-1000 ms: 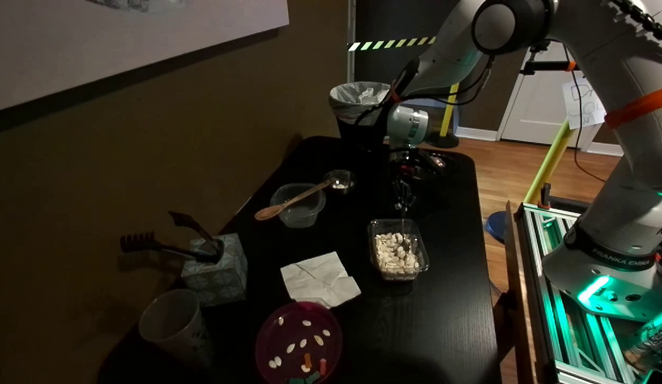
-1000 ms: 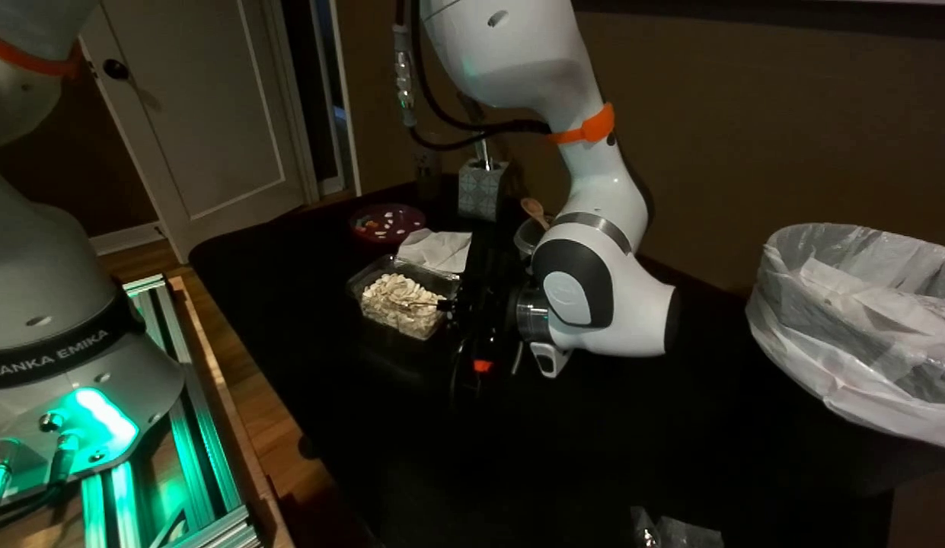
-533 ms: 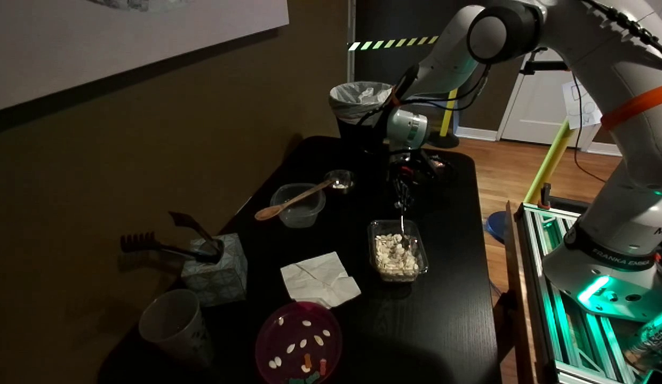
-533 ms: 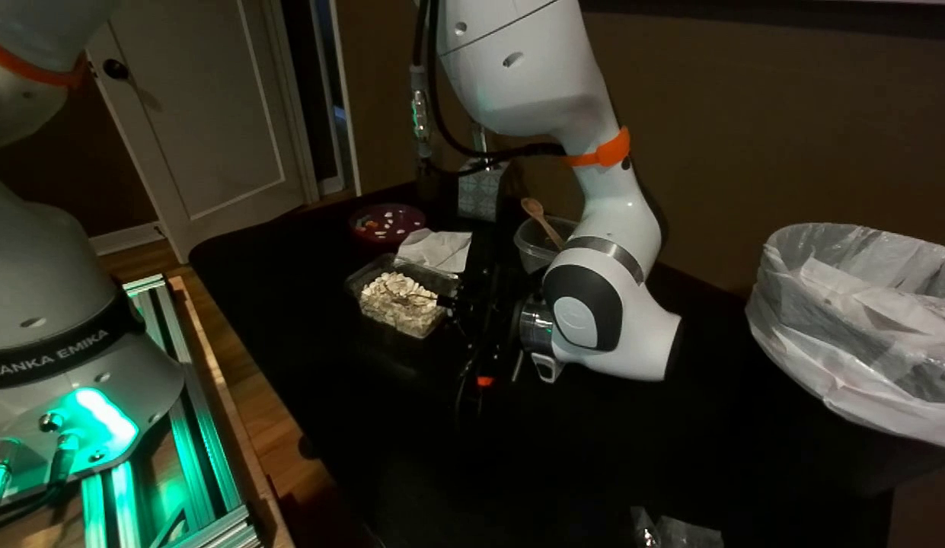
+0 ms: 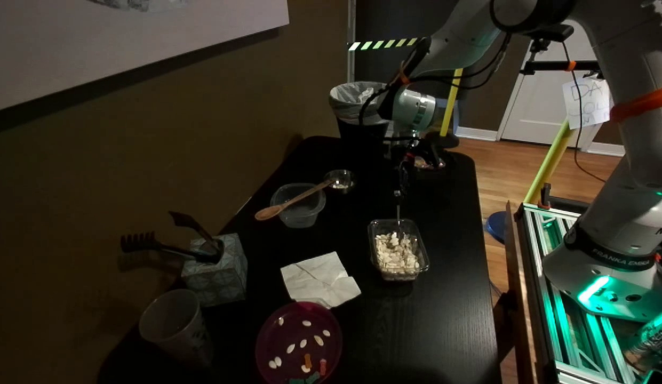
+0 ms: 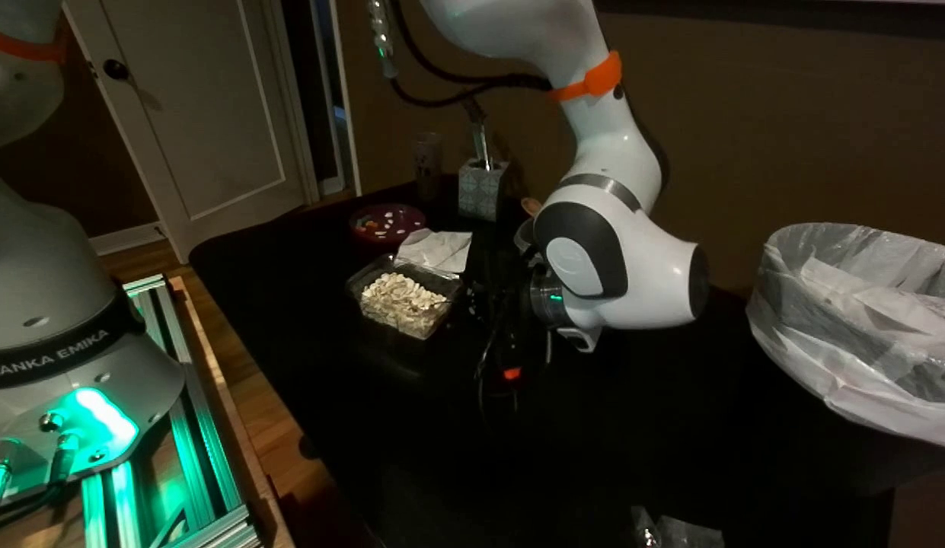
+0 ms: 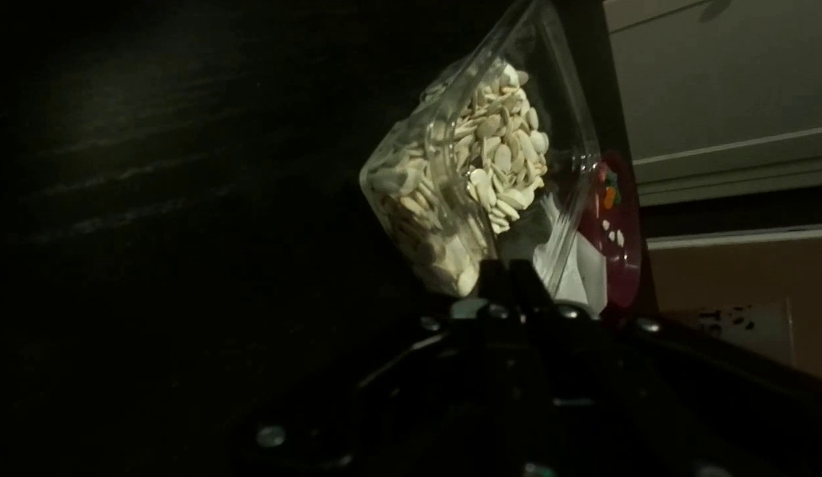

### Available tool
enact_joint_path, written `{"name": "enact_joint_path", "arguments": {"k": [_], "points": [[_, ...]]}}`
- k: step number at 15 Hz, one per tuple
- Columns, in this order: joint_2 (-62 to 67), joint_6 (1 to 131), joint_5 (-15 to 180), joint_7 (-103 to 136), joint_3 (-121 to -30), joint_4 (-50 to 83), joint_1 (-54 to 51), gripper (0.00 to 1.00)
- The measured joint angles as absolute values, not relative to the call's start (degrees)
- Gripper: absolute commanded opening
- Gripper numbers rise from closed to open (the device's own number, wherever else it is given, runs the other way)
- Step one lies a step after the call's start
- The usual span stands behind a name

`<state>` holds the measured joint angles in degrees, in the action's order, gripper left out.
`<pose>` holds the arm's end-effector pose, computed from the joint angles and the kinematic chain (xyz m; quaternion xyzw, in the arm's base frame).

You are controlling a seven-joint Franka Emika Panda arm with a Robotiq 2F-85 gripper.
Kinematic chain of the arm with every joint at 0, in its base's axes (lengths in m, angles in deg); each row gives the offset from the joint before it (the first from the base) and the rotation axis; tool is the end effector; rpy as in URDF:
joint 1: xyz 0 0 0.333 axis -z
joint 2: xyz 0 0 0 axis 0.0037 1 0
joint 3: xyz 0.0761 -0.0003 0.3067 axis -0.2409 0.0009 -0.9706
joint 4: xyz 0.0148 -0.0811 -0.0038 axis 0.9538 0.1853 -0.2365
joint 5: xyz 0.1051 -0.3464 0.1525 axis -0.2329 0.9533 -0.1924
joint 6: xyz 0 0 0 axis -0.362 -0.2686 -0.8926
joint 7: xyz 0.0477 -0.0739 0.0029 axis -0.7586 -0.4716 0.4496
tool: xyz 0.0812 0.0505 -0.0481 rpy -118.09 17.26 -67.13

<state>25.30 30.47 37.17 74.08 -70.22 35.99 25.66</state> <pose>0.4533 -0.2455 0.1033 -0.8803 0.0767 0.1179 0.4531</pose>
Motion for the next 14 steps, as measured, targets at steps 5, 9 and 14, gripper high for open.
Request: {"name": "enact_joint_path", "arguments": {"k": [5,9,14], "points": [[16.3,44.9,37.2,79.3,-69.6,43.9,24.2,0.01],[10.9,55.7,35.8,84.2,-69.7,48.5,24.1,0.04],[8.4,59.4,34.5,86.2,-69.8,50.9,24.0,0.01]]}}
